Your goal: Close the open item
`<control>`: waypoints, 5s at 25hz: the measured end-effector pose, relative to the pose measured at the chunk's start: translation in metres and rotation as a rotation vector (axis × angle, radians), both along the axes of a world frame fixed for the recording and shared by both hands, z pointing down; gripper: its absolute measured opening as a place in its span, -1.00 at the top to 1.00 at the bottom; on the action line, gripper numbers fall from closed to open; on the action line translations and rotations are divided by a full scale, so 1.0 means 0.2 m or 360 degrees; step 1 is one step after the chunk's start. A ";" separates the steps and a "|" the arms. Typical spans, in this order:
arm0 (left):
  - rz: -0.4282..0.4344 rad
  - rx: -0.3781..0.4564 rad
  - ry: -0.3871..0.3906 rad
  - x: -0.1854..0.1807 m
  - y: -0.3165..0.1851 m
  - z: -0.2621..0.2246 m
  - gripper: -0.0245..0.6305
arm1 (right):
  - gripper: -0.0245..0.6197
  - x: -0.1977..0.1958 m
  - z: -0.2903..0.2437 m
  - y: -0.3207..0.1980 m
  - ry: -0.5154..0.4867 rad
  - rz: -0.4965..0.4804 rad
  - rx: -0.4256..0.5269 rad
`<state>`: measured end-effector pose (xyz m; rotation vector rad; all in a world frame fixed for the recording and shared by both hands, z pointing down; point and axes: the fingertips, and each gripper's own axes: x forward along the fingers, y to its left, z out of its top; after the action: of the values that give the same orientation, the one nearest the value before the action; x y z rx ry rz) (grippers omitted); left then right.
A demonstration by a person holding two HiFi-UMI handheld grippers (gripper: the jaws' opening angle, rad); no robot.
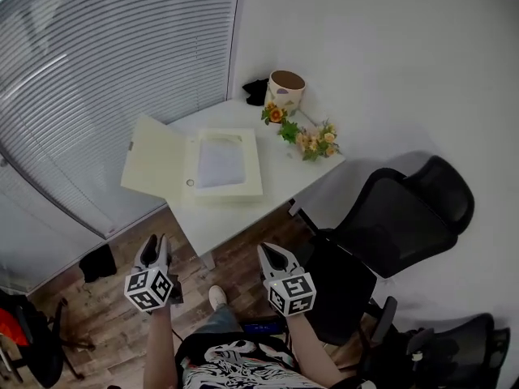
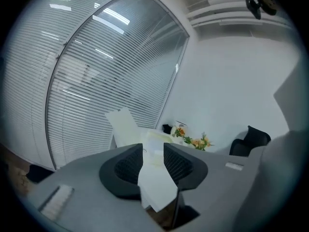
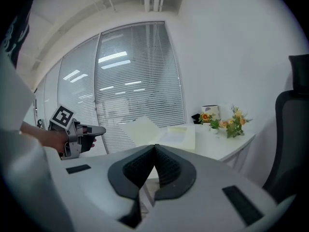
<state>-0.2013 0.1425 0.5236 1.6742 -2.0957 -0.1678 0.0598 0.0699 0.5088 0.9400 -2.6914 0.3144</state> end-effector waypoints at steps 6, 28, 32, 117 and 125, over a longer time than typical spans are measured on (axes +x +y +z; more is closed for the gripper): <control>-0.0159 -0.0080 0.0084 -0.34 -0.27 0.16 0.50 | 0.92 -0.13 0.10 -0.37 0.0081 0.0033 -0.0046; -0.0339 -0.0043 0.0511 -0.81 -0.70 0.47 0.31 | 0.91 -0.19 0.29 -0.93 0.0379 0.0082 -0.0093; -0.0372 -0.0039 0.0495 -0.85 -0.73 0.47 0.43 | 0.92 -0.22 0.38 -0.99 0.0409 0.0057 -0.0149; 0.0576 0.0220 0.0025 -0.04 -1.10 -0.09 0.84 | 0.92 -0.24 0.63 -1.09 0.0327 -0.0086 -0.0268; 0.0744 0.0165 -0.0036 0.10 -1.15 -0.08 0.82 | 0.91 -0.24 0.63 -1.09 0.0324 -0.0083 -0.0270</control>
<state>-0.1809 -0.0877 0.5080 2.1820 -1.6753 -0.1097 0.0111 -0.1479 0.6352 0.8045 -2.4559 0.4058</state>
